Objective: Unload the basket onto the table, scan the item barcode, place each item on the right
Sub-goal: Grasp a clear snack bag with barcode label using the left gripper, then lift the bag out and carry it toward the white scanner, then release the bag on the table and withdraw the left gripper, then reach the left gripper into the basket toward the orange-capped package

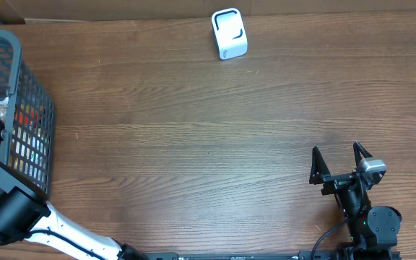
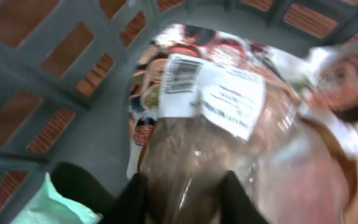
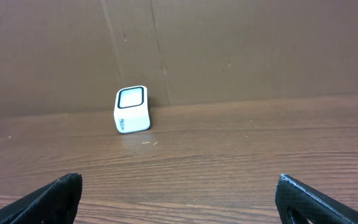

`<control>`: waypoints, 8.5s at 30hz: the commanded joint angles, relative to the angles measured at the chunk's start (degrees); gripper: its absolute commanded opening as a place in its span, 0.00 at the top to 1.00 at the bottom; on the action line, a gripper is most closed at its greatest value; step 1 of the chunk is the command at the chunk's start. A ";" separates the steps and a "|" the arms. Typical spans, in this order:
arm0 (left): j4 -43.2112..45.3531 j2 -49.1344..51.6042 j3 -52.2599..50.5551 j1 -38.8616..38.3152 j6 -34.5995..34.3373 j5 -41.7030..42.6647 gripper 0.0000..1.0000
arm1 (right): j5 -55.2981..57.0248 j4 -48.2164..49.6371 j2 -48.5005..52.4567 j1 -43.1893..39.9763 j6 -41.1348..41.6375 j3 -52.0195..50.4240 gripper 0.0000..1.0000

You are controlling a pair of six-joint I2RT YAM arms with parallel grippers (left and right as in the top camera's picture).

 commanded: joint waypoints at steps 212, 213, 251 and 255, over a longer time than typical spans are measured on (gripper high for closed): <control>-82.20 -8.39 62.45 -5.97 -26.97 0.02 0.00 | -0.31 0.26 -0.52 0.31 0.17 -0.59 0.00; -82.20 -8.81 62.31 -5.05 -27.02 0.33 0.00 | -0.28 0.26 -0.52 0.31 0.17 -0.59 0.00; -40.52 -9.22 7.72 2.36 14.38 0.22 0.00 | -0.31 0.26 -0.52 0.31 0.17 -0.59 0.00; -37.13 -9.20 5.27 2.38 17.66 -0.48 0.01 | -0.28 0.26 -0.52 0.31 0.17 -0.59 0.00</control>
